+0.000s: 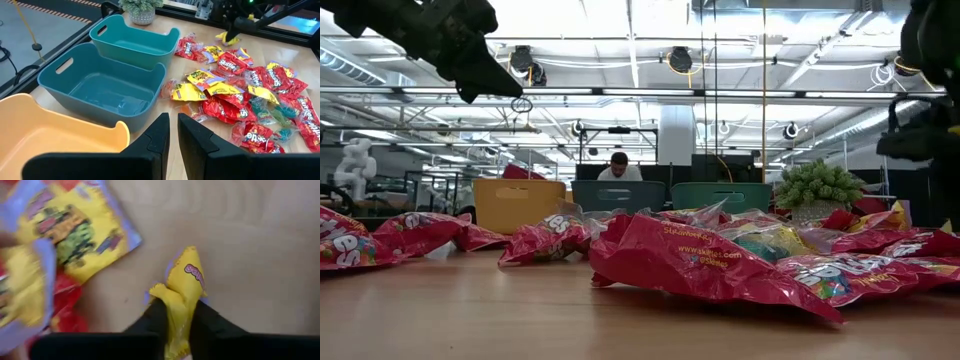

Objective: Sort candy
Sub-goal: Put the yellow candy into the green bin

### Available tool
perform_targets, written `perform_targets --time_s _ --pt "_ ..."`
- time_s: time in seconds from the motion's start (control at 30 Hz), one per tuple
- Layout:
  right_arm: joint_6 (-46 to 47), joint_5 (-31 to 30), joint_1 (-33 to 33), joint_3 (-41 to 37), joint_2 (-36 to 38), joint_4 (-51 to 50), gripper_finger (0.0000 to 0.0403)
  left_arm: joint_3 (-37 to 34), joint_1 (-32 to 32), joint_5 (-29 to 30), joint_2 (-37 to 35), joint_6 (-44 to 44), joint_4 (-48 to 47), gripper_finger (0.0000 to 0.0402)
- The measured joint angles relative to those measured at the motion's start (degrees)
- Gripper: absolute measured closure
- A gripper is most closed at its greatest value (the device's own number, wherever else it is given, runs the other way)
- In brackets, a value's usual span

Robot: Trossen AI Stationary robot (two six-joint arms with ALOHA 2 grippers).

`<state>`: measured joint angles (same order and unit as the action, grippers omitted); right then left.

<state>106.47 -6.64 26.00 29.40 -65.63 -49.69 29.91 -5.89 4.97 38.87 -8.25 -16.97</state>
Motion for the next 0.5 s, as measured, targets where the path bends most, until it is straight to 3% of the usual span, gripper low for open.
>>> perform_targets --time_s 0.1,0.2,0.37,0.5 --pt "-1.04 -2.49 0.00 4.26 0.70 -5.71 0.0382 0.00 -0.02 0.01 0.00 0.00 -0.01 0.0354" --pt "-1.38 -8.94 -0.28 10.16 1.33 -13.63 0.0369 0.00 0.00 0.02 0.00 -0.02 -0.02 0.0354" --pt "-10.01 -24.80 -2.64 20.92 1.61 -20.70 0.0381 0.00 -0.01 0.02 0.00 -0.02 -0.02 0.0354" --pt "-22.03 -39.36 -6.01 28.47 1.63 -19.54 0.0390 0.00 -0.01 0.02 0.00 -0.08 -0.02 0.0354"
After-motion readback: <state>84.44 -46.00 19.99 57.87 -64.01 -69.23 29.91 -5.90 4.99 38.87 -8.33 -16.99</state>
